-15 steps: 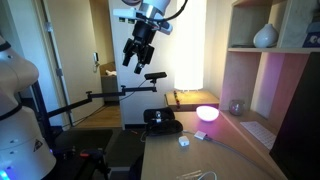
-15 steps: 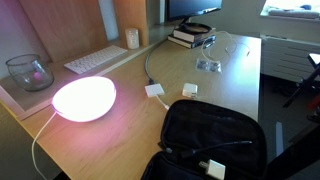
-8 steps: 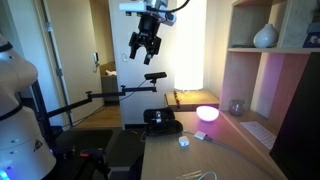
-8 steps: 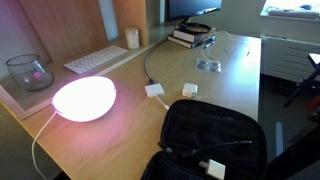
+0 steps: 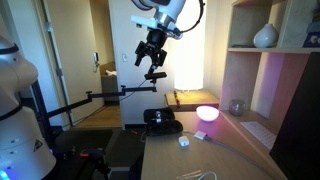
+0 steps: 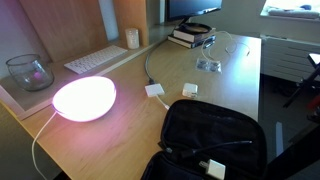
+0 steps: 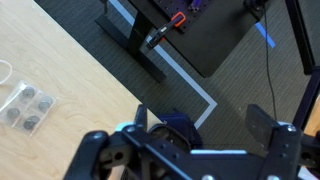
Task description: Remove the black cable from the case and put it on the table
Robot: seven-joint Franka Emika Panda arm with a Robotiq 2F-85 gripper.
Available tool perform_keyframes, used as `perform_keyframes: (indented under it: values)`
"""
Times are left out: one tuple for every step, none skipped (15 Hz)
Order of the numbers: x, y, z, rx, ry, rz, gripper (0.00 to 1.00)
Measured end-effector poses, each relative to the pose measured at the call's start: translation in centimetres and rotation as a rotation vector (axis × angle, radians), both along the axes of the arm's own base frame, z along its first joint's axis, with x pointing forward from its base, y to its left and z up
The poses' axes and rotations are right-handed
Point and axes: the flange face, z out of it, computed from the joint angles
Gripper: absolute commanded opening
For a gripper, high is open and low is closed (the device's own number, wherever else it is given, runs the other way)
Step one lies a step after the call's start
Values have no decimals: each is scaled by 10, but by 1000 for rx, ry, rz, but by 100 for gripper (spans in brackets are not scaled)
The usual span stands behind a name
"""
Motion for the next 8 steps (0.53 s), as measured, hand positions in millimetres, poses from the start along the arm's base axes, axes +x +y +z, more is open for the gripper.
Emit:
perform_keyframes:
  values:
    - [3, 0, -5, -2, 12, -1, 100]
    - [5, 1, -9, -3, 19, -2, 100]
    - [7, 1, -10, -3, 22, -1, 100]
    - [7, 1, -10, -3, 23, -1, 100]
    - [7, 2, -9, -3, 23, -1, 100]
    - [7, 2, -8, -3, 23, -1, 100]
    - [7, 2, -8, -3, 23, -1, 100]
    - [7, 2, -7, -3, 23, -1, 100]
